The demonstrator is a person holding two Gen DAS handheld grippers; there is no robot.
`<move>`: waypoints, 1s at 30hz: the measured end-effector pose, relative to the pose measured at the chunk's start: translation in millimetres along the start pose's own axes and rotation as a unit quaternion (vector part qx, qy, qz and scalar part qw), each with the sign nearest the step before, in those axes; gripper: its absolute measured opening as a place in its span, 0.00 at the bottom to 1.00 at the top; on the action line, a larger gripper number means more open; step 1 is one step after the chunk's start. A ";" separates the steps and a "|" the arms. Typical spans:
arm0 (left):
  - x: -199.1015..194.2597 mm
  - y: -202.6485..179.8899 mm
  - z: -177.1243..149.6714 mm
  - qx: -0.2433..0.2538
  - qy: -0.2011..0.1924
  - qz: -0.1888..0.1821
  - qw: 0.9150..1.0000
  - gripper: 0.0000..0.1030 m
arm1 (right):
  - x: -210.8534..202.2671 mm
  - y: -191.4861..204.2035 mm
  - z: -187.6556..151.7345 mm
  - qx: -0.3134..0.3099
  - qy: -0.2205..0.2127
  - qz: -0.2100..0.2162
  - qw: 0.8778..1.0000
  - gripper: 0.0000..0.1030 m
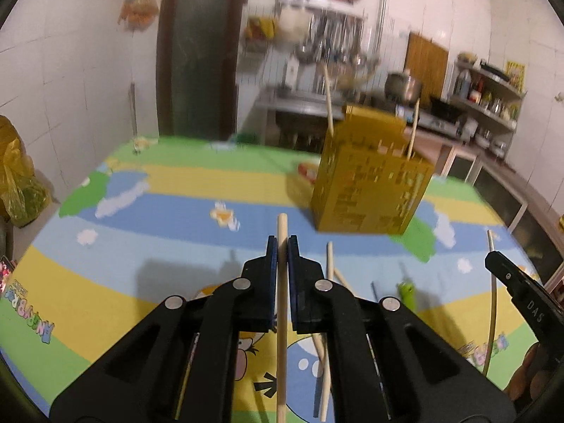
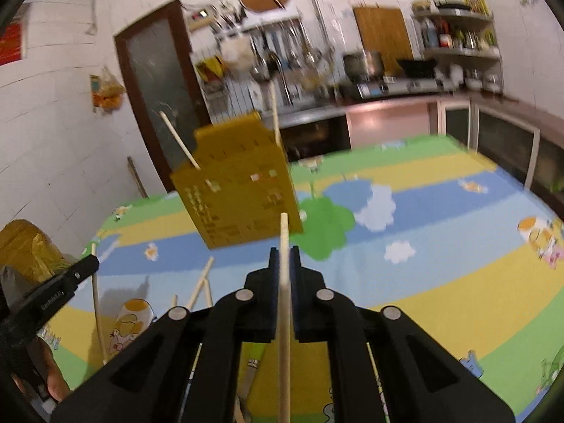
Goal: Organize utensils
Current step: 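Raise both held chopsticks above the yellow utensil holder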
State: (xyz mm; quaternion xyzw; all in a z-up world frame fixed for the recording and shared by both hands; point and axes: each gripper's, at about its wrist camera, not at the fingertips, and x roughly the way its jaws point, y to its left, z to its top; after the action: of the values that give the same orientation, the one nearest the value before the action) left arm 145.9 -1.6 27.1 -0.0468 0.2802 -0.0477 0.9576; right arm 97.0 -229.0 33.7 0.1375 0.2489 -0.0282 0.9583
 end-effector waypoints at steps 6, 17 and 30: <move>-29.9 4.5 2.6 -0.003 -0.037 -0.015 0.999 0.04 | -33.2 12.8 5.4 -0.043 -0.078 0.008 0.996 0.06; -53.1 0.6 -10.9 0.022 -0.087 -0.012 0.996 0.04 | -53.4 9.0 -8.0 -0.054 -0.133 0.026 0.989 0.06; -68.6 -25.6 50.7 0.032 -0.148 -0.047 0.987 0.04 | -47.8 1.1 52.0 -0.040 -0.178 0.059 0.981 0.06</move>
State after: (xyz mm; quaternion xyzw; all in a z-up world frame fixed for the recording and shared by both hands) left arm 114.2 -15.7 109.2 -0.0356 0.1312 -0.0937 0.9863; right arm 79.7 -243.0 100.6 0.1065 0.0666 0.0147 0.9920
